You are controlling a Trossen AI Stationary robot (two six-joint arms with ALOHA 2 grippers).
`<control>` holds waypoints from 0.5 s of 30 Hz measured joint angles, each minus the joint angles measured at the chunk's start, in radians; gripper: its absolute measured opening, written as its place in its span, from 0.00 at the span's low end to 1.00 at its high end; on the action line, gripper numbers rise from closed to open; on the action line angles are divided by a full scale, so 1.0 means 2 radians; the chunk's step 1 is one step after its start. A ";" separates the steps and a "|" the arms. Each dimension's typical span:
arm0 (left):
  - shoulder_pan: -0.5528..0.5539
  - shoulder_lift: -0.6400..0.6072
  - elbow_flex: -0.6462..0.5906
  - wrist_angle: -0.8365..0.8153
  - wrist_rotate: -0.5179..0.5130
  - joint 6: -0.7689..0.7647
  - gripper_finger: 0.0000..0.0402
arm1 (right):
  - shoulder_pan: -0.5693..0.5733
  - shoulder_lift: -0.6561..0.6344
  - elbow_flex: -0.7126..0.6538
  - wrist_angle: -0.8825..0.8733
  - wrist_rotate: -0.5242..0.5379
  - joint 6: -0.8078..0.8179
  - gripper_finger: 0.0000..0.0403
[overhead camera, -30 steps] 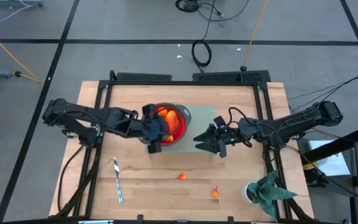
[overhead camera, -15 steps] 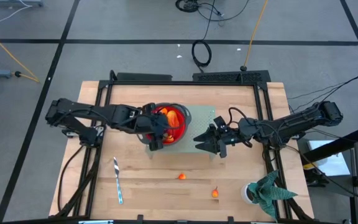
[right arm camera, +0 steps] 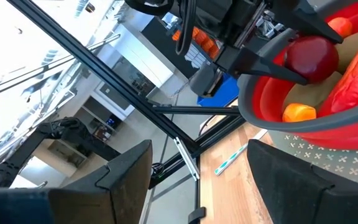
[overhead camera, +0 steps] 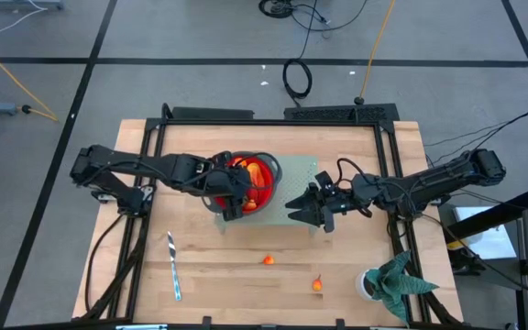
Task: Pick & Place Fruit
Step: Put the pomegranate fruit into the strainer
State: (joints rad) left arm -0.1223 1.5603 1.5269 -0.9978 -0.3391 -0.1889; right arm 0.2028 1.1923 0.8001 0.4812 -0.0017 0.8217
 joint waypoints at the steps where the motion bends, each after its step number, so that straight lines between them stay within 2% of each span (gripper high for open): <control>1: 0.000 0.000 0.000 0.000 0.000 0.000 0.48 | 0.000 0.000 0.000 0.000 0.000 -0.001 0.64; 7: 0.000 0.000 0.000 0.000 0.000 0.001 0.51 | 0.000 0.000 0.000 0.000 0.000 -0.002 0.63; 15: 0.000 -0.001 0.000 0.000 0.000 0.005 0.69 | 0.000 0.000 0.000 0.000 0.000 -0.002 0.64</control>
State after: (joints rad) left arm -0.1226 1.5583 1.5269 -0.9981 -0.3389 -0.1782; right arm 0.2028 1.1923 0.8001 0.4811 -0.0021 0.8185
